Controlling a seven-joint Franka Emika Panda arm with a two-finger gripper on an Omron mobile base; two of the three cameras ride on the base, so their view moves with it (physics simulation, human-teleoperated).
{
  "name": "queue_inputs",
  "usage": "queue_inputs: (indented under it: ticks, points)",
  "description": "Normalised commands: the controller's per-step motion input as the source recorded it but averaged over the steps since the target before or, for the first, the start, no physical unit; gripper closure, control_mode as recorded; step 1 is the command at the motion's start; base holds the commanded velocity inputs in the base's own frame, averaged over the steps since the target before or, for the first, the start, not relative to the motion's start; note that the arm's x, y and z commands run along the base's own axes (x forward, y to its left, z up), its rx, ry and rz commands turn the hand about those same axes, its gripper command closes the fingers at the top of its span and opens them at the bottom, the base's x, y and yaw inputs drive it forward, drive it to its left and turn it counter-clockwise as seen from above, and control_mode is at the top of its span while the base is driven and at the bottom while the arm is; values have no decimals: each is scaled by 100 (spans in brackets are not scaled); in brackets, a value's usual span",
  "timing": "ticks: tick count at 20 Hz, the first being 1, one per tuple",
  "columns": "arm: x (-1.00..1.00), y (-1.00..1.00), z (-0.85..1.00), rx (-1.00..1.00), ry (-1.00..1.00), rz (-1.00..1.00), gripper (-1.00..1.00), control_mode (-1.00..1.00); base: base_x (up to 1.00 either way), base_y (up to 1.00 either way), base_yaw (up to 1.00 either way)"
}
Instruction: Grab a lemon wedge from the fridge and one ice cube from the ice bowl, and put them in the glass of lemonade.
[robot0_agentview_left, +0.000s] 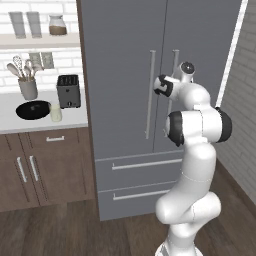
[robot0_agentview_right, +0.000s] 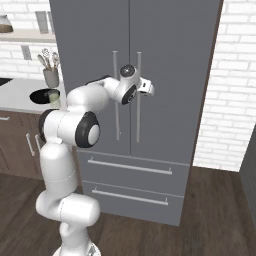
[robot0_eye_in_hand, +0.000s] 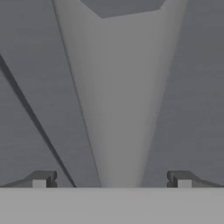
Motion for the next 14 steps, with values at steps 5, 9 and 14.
queue_inputs:
  ticks: [5, 9, 14]
  points:
    - [3, 0, 0, 0, 0, 0, -100, -100, 0, 0, 0]
    - [9, 0, 0, 0, 3, 0, 100, -100, 0, 0, 0]
    - [1, 0, 0, 0, 3, 0, 100, -100, 0, 0, 0]
